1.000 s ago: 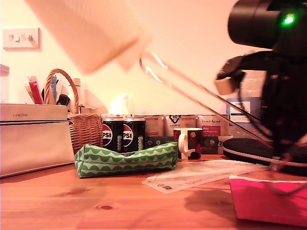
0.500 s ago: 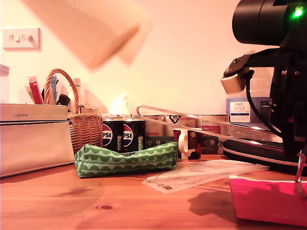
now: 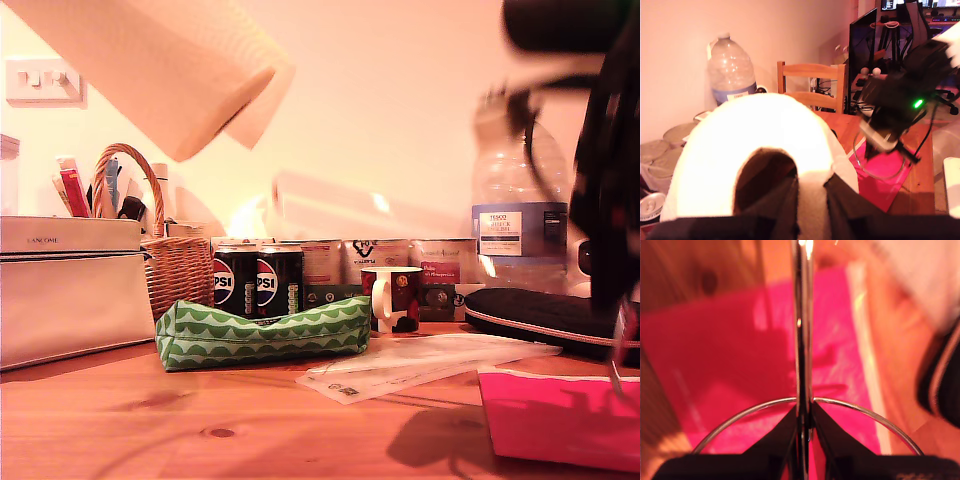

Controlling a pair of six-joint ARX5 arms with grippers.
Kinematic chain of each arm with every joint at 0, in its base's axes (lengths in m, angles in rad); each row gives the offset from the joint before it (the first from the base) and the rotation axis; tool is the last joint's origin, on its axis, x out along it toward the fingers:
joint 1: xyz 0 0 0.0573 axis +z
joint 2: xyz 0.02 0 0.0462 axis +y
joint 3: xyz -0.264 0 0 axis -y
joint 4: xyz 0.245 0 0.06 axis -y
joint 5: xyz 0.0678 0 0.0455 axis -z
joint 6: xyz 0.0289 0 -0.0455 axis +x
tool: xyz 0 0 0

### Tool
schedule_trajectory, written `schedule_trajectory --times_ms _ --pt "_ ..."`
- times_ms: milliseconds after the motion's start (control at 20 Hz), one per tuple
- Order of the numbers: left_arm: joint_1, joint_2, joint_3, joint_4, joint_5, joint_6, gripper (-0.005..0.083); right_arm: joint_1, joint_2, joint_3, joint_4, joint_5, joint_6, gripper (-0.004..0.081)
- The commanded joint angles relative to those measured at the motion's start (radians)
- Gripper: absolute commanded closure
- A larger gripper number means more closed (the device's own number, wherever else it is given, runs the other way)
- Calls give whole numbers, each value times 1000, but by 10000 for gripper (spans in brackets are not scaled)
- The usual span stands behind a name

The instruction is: Insert the paper towel roll into the metallic stand.

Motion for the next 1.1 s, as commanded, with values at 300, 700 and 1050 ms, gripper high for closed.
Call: schedule_trajectory --times_ms 300,700,1050 --pt "37 0 3 40 66 0 797 3 -132 19 -96 -10 15 783" --pt "36 39 3 40 162 5 797 5 -261 19 -127 -71 15 783" --pt "36 106 3 31 244 46 797 5 -341 -51 -71 -140 39 783"
